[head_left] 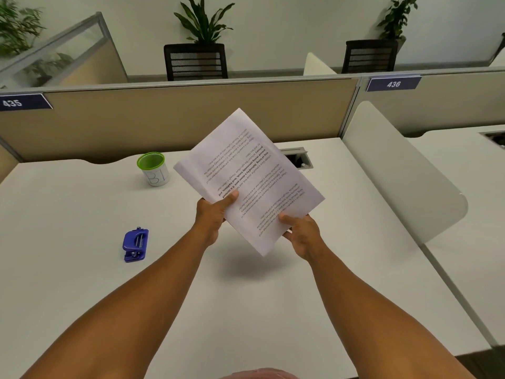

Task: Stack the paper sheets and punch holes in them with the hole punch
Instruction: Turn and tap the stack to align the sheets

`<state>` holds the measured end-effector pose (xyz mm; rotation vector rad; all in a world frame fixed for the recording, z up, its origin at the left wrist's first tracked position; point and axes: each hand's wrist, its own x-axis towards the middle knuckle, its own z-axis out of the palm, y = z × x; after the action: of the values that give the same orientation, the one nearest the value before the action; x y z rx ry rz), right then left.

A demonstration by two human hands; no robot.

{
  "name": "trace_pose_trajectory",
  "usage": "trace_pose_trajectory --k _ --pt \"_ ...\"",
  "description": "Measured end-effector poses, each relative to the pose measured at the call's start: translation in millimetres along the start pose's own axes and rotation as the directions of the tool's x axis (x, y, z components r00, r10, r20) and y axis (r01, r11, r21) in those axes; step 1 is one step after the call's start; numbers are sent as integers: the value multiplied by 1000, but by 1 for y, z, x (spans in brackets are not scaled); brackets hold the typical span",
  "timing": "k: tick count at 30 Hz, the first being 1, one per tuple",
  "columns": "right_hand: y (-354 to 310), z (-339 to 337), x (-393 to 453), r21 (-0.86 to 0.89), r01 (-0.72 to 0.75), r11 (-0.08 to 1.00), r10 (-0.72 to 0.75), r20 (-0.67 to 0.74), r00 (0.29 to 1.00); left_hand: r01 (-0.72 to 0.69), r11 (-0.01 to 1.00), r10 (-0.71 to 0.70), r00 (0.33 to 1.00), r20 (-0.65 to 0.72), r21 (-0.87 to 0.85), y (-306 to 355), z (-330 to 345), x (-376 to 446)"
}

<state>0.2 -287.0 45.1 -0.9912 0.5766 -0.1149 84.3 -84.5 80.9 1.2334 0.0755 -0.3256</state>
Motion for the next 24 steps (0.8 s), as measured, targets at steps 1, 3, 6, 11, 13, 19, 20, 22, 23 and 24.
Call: trace_pose_trajectory --k 1,3,6,11,13,19,20,22,23,24 --pt "0 -2 1 -8 15 1000 -16 -15 1000 -9 999 9 1000 2 35 1 -1 1" --pt "0 -7 2 0 47 999 -47 -74 996 -26 992 27 1000 -4 124 6 -5 3" --pt "-3 -18 5 -26 78 997 -81 -136 987 -50 968 49 999 12 248 13 -14 6" --pt "-8 -30 5 -221 136 966 -164 -110 980 -98 903 80 995 61 419 22 -24 8" --pt "-9 -30 5 -293 150 944 -177 -69 982 -100 879 79 995 63 467 24 -25 7" --pt "-13 -16 3 -465 223 857 -237 28 971 -132 839 109 991 75 528 17 -19 2" --pt "-13 -15 2 -484 230 844 -247 31 969 -142 839 118 990 79 525 16 -19 1" --pt "-12 -13 1 -516 241 822 -259 38 965 -168 835 139 986 95 523 12 -21 -1" --pt "-11 -13 0 -533 242 811 -257 46 965 -174 831 143 985 101 528 9 -23 -2" --pt "-10 -14 -1 -551 239 800 -250 56 967 -174 826 139 985 106 536 7 -25 -2"
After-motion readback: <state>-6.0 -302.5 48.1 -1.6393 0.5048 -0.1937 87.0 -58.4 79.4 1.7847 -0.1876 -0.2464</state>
